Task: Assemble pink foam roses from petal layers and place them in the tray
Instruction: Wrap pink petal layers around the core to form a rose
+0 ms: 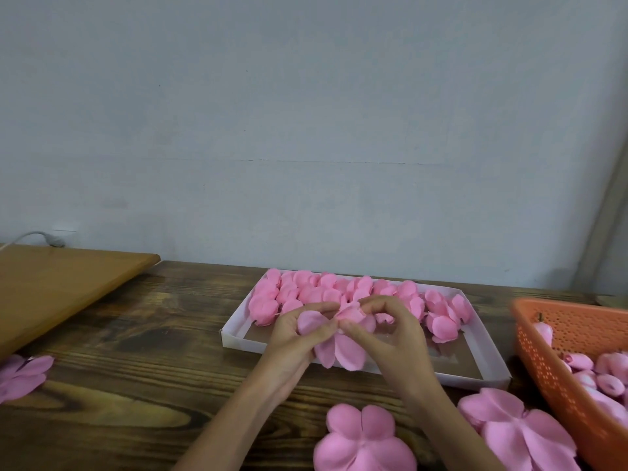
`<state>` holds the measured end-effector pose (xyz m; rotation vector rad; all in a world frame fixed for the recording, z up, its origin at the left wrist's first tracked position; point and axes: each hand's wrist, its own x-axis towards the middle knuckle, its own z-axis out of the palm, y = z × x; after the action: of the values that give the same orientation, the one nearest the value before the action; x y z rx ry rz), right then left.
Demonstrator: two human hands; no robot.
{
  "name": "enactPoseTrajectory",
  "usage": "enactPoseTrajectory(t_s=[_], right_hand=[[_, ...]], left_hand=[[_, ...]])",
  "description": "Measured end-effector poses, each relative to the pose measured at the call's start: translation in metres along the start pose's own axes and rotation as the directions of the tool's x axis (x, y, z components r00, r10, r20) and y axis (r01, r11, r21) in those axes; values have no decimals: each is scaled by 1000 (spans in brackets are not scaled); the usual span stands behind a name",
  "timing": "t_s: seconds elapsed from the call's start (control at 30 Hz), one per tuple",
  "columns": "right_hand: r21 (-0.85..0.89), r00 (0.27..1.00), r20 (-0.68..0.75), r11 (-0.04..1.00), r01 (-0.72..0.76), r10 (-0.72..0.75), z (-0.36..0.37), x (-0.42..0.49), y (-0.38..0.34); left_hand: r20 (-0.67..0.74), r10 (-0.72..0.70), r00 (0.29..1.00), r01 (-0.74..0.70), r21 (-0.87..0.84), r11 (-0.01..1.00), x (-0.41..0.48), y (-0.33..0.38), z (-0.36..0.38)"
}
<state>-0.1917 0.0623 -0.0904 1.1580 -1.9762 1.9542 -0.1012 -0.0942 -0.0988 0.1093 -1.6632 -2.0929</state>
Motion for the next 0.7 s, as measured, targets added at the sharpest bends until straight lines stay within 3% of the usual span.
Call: enactPoseTrajectory(t_s=[0.13, 0.27, 0.43, 0.7], right_hand=[[98, 998, 45, 994, -39, 35, 1, 0, -2], [39, 991, 136, 999, 10, -15, 1, -1, -3], [-16, 997, 81, 1000, 13, -12, 3, -4, -3], [149, 991, 134, 989, -9, -11, 3, -5, -2]], left_hand=[[1, -14, 1000, 14, -8, 1000, 1, -2, 0], [9, -18, 1000, 18, -8, 1000, 2, -4, -1], [12, -5, 1000, 5, 14, 1000, 2, -3, -2], [-30, 15, 999, -15, -4, 1000, 4, -8, 0]])
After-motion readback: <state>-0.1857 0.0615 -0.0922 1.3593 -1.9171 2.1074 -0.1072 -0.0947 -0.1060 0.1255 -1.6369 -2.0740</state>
